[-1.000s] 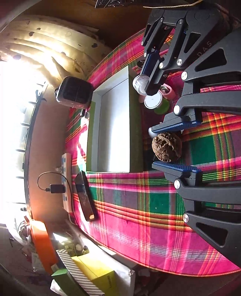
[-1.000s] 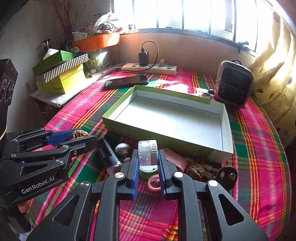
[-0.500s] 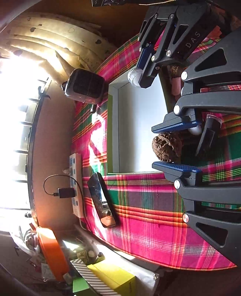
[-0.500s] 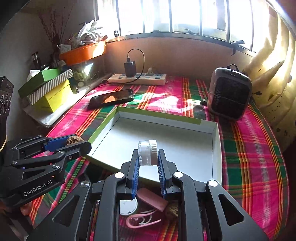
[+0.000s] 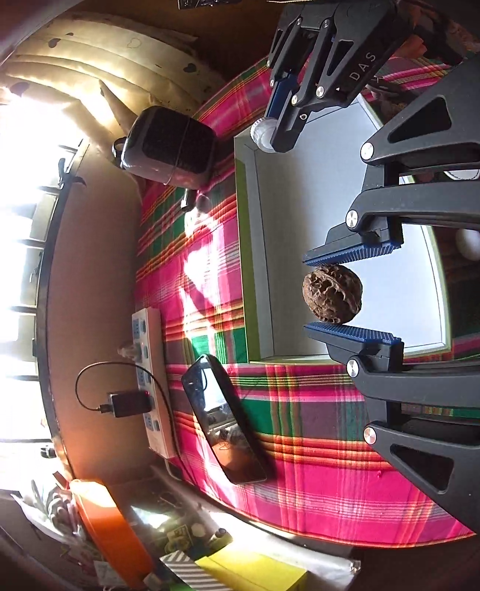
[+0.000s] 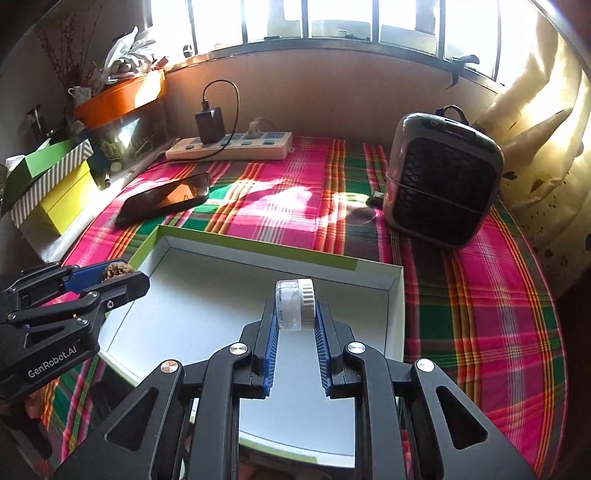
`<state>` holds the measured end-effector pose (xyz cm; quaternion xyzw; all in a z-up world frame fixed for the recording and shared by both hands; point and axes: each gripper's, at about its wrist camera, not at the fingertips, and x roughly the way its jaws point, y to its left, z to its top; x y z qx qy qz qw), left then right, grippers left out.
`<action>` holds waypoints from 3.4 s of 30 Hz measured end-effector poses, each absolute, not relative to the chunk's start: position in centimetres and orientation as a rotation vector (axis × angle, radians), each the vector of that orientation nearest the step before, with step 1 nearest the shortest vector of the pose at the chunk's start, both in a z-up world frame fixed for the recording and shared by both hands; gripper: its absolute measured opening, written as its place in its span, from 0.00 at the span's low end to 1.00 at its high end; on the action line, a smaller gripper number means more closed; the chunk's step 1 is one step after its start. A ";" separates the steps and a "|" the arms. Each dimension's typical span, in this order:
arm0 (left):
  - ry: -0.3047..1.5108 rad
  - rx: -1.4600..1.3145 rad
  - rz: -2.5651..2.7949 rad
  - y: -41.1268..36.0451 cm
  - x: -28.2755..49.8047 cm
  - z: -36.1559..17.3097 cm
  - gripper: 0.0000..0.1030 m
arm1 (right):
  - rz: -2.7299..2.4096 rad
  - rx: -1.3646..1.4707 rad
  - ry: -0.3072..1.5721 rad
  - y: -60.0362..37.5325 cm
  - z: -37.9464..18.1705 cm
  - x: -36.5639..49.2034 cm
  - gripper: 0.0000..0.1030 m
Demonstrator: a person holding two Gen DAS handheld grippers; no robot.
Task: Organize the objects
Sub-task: 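Carry the walnut and white jar with both grippers over the white box, then open left gripper to drop the walnut while right gripper releases the jar, then withdraw both grippers from the box toward the black flashlight and black fob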
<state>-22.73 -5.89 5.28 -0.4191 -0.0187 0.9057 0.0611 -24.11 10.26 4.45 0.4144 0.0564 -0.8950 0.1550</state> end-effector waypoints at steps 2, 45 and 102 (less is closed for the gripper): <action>-0.039 -1.282 2.731 -5.7 -23.6 4.8 0.29 | -2.563 1.209 0.172 10.5 3.8 -24.7 0.19; 0.073 -1.385 2.707 -4.7 -27.6 1.7 0.30 | -2.547 1.293 0.253 10.3 1.1 -27.4 0.20; -0.173 -1.266 2.782 -9.0 -14.4 3.8 0.42 | -2.658 1.106 0.096 16.9 5.0 -17.3 0.45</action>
